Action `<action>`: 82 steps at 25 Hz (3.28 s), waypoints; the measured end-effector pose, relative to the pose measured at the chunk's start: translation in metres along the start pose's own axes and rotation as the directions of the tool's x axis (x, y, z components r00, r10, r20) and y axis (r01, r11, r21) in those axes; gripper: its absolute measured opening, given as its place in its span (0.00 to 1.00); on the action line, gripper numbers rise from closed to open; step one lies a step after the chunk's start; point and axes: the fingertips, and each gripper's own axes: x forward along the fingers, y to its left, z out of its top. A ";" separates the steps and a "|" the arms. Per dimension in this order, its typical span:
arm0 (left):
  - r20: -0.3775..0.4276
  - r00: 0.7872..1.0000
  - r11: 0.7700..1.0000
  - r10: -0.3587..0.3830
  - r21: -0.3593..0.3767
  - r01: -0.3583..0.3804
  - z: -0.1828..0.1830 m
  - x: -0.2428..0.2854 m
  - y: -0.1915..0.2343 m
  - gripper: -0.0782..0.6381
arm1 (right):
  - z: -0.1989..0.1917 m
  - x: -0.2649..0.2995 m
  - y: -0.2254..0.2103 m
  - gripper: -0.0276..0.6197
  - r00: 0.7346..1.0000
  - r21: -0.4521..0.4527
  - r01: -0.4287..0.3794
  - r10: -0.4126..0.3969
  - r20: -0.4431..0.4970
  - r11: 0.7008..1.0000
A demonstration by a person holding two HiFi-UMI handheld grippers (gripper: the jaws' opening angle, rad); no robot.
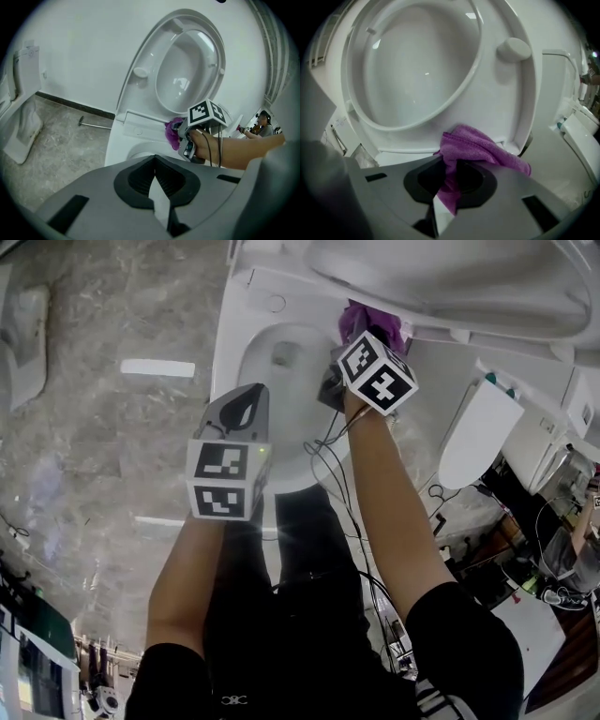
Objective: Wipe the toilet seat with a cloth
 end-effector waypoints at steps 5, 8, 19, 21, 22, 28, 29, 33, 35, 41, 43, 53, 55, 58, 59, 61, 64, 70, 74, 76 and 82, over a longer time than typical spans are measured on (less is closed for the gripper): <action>0.011 1.000 1.000 0.023 -0.017 -0.022 0.009 -0.007 0.030 0.12 | -0.006 0.006 0.030 0.14 0.998 0.015 -0.054 0.054 -0.022 0.998; 0.022 0.999 0.999 0.033 -0.030 -0.032 0.013 -0.009 0.042 0.12 | -0.009 0.012 0.061 0.14 0.992 -0.015 -0.120 0.120 -0.031 0.993; 0.021 0.999 0.998 0.032 -0.054 -0.031 0.003 -0.032 0.072 0.12 | -0.024 0.017 0.178 0.14 0.947 -0.165 -0.314 0.297 -0.121 0.935; 0.025 0.999 0.998 0.034 -0.062 -0.032 0.002 -0.034 0.079 0.12 | -0.025 0.018 0.185 0.14 0.944 -0.166 -0.324 0.308 -0.117 0.931; 0.027 0.999 0.997 0.034 -0.063 -0.032 0.001 -0.035 0.082 0.12 | -0.025 0.019 0.189 0.14 0.942 -0.169 -0.330 0.314 -0.117 0.929; 0.024 0.998 0.998 0.051 -0.049 -0.050 -0.004 -0.045 0.102 0.12 | -0.033 0.015 0.222 0.14 0.930 -0.284 -0.365 0.333 -0.156 0.887; 0.024 0.998 0.997 0.053 -0.049 -0.052 -0.004 -0.046 0.103 0.12 | -0.040 0.015 0.227 0.14 0.926 -0.289 -0.375 0.337 -0.172 0.881; 0.022 0.999 0.998 0.044 -0.041 -0.043 -0.002 -0.049 0.098 0.12 | -0.058 0.012 0.228 0.14 0.926 -0.277 -0.371 0.332 -0.180 0.887; 0.018 0.999 0.999 0.032 -0.025 -0.031 -0.002 -0.048 0.093 0.12 | -0.056 0.013 0.226 0.14 0.928 -0.251 -0.365 0.328 -0.176 0.897; 0.009 1.000 0.999 0.026 -0.030 -0.026 -0.004 -0.047 0.090 0.12 | -0.055 0.010 0.211 0.14 0.920 -0.217 -0.377 0.337 -0.200 0.901; 0.008 1.000 0.999 0.023 -0.030 -0.023 -0.003 -0.045 0.087 0.12 | -0.055 0.011 0.203 0.14 0.919 -0.176 -0.375 0.339 -0.203 0.910; -0.011 1.000 1.000 0.005 -0.002 -0.005 -0.006 -0.032 0.069 0.12 | -0.054 0.010 0.168 0.14 0.938 -0.149 -0.322 0.294 -0.182 0.935; -0.016 1.000 1.000 0.003 0.002 -0.003 -0.007 -0.028 0.065 0.12 | -0.053 0.010 0.157 0.14 0.941 -0.139 -0.312 0.285 -0.182 0.940; -0.017 1.000 1.000 0.004 -0.010 -0.004 -0.006 -0.020 0.057 0.12 | -0.051 0.009 0.131 0.14 0.949 -0.125 -0.284 0.261 -0.175 0.951; -0.019 1.000 1.000 0.006 -0.015 -0.007 -0.006 -0.017 0.053 0.12 | -0.051 0.008 0.119 0.14 0.953 -0.119 -0.273 0.251 -0.170 0.955; -0.024 1.000 1.000 0.013 -0.016 -0.013 -0.007 -0.010 0.047 0.12 | -0.049 0.007 0.094 0.14 0.960 -0.106 -0.249 0.232 -0.157 0.963; -0.035 0.999 1.000 0.008 -0.003 -0.008 -0.006 -0.002 0.036 0.12 | -0.043 0.007 0.062 0.14 0.969 -0.081 -0.219 0.206 -0.139 0.972; -0.052 0.999 0.999 -0.014 0.041 0.016 -0.003 0.008 0.006 0.12 | -0.037 0.004 0.016 0.14 0.973 -0.083 -0.195 0.182 -0.142 0.977; -0.043 0.999 0.999 -0.003 0.044 0.004 -0.004 0.013 -0.001 0.12 | -0.034 0.001 -0.009 0.14 0.980 -0.037 -0.161 0.156 -0.127 0.986; -0.040 0.999 1.000 0.003 0.028 -0.002 -0.008 0.015 -0.006 0.12 | -0.033 -0.002 -0.028 0.14 0.984 -0.016 -0.138 0.135 -0.120 0.990; -0.041 0.999 1.000 0.008 0.014 -0.007 -0.015 0.018 -0.035 0.12 | -0.028 -0.014 -0.084 0.14 0.989 -0.020 -0.077 0.074 -0.124 0.997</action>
